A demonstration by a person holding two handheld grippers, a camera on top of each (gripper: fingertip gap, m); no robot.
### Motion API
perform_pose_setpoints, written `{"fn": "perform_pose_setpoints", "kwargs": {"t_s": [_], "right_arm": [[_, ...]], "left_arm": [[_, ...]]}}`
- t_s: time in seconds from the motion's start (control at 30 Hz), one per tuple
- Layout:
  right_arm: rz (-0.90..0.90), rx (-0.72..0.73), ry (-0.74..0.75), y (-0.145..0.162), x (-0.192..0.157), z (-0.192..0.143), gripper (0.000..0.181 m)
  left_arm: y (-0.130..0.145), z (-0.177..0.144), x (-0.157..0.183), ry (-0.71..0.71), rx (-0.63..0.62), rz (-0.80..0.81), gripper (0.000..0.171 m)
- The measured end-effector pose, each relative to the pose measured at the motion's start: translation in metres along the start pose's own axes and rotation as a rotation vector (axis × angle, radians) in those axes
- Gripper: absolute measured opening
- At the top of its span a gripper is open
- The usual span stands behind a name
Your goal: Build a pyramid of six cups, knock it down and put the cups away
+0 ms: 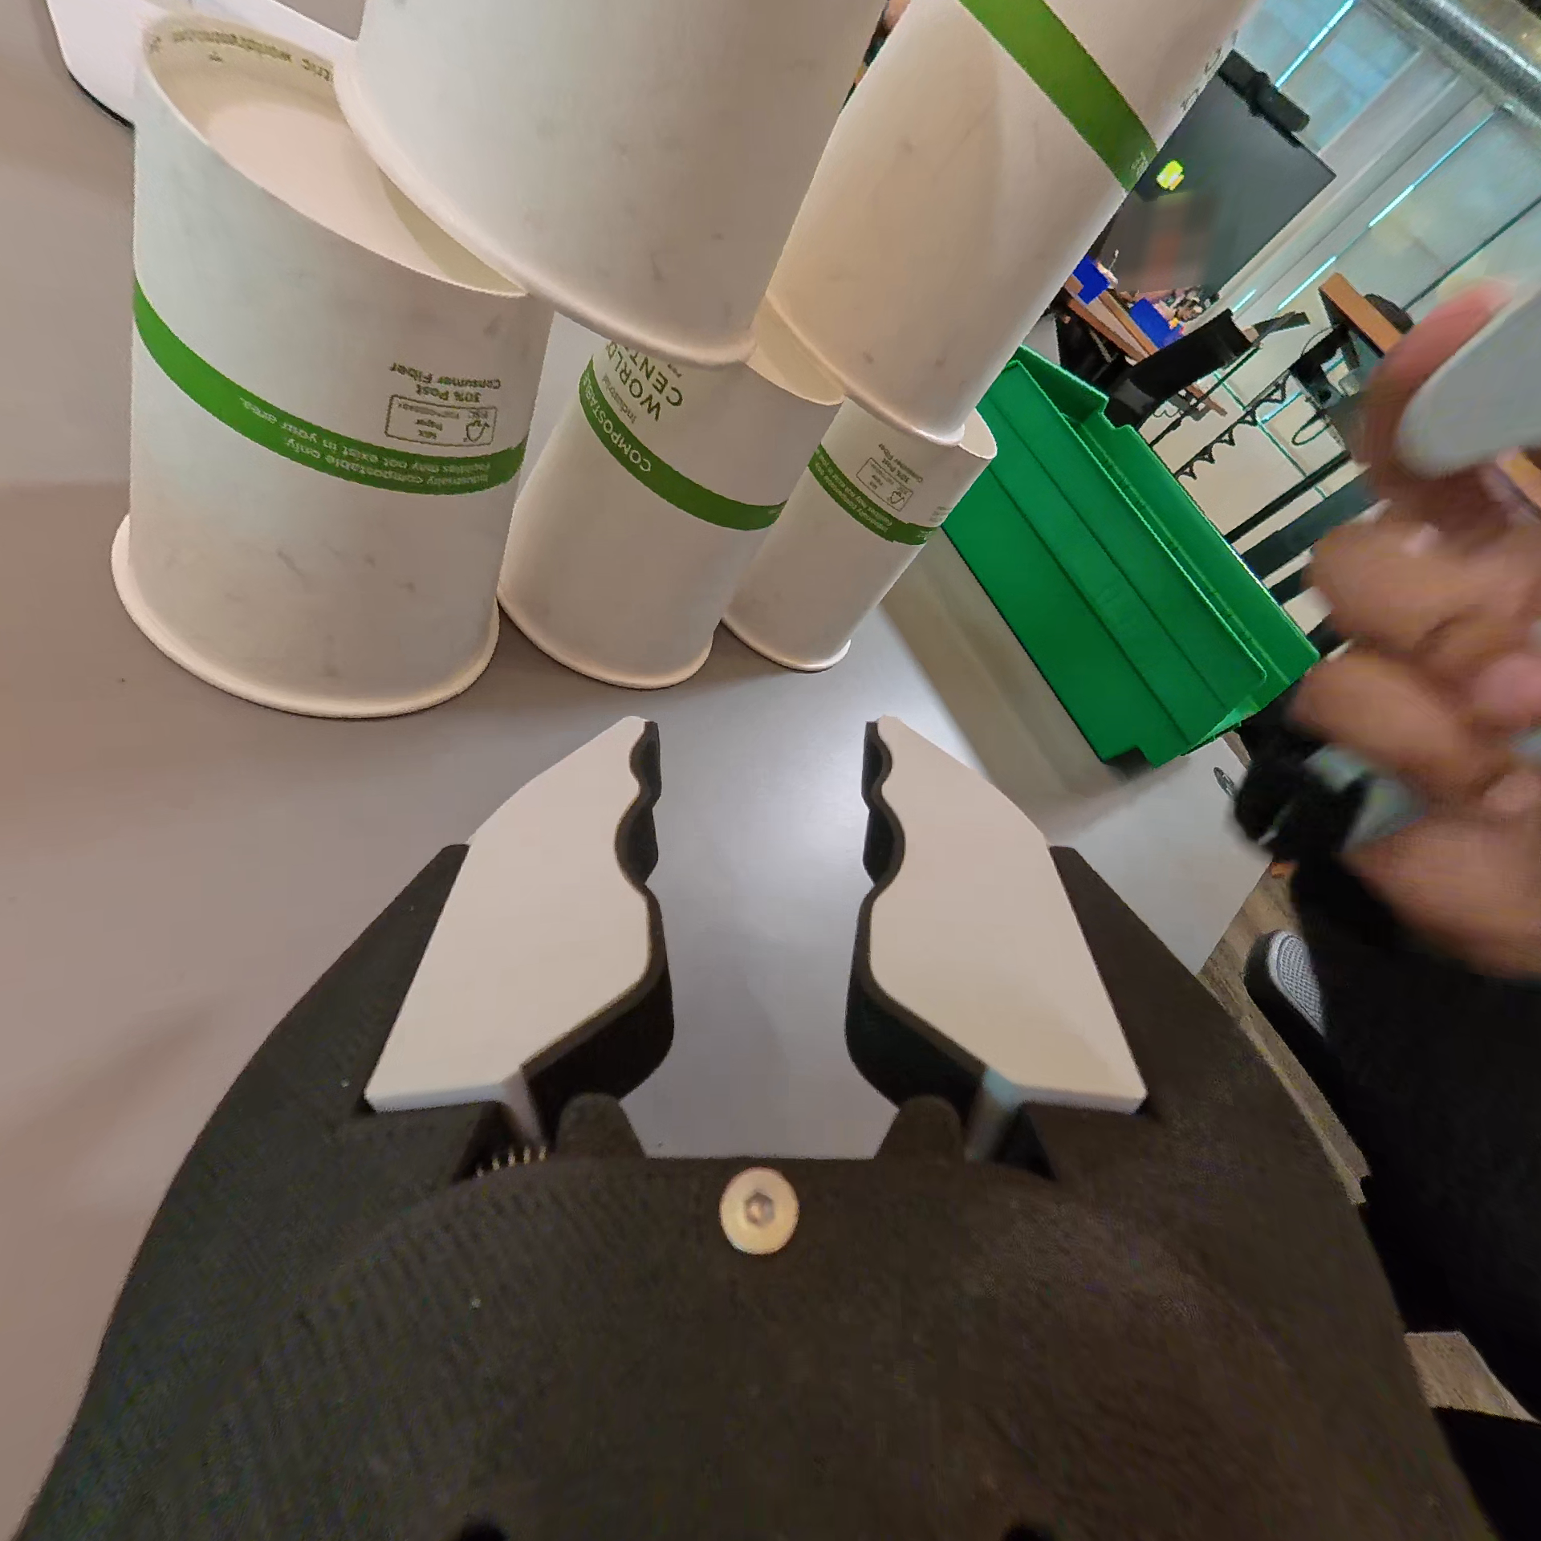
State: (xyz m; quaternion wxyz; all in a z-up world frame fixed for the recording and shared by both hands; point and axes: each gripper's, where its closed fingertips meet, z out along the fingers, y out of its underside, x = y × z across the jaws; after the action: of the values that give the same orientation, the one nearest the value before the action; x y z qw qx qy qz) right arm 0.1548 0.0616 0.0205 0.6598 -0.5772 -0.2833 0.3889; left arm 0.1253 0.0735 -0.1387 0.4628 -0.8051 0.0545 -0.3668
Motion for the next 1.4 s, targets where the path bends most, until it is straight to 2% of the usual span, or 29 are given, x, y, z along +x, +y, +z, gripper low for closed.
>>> {"fn": "perform_pose_setpoints", "kwargs": {"t_s": [0.1,0.17,0.27,0.37,0.5,0.7,1.2,1.3,1.4], "right_arm": [[-0.004,-0.104,0.038,0.051,0.002,-0.014,0.043],[0.06,-0.154,0.057,0.073,0.007,-0.024,0.043],[0.146,-0.189,0.044,0.085,0.014,-0.027,0.046],[0.12,-0.252,0.058,0.098,0.026,-0.029,0.047],[0.147,-0.269,0.053,0.102,0.027,-0.029,0.046],[0.152,-0.296,0.03,0.109,0.022,-0.027,0.045],[0.154,-0.329,0.021,0.117,0.019,-0.025,0.042],[0.159,-0.324,0.019,0.116,0.018,-0.026,0.041],[0.175,-0.321,0.01,0.115,0.016,-0.026,0.041]], "left_arm": [[-0.001,0.0,-0.001,-0.004,0.002,0.002,0.048],[-0.001,0.0,-0.002,-0.005,0.002,-0.002,0.048],[-0.003,0.0,-0.006,-0.013,-0.001,-0.002,0.048],[-0.007,0.0,-0.012,-0.036,0.001,0.013,0.051],[-0.018,-0.005,-0.021,-0.091,0.037,0.073,0.054],[-0.03,-0.011,-0.02,-0.121,0.092,0.175,0.051],[-0.037,-0.016,-0.019,-0.136,0.124,0.188,0.044],[-0.06,-0.035,-0.002,-0.059,0.163,0.114,0.049],[-0.115,-0.078,-0.005,-0.094,0.259,0.15,0.053]]}}
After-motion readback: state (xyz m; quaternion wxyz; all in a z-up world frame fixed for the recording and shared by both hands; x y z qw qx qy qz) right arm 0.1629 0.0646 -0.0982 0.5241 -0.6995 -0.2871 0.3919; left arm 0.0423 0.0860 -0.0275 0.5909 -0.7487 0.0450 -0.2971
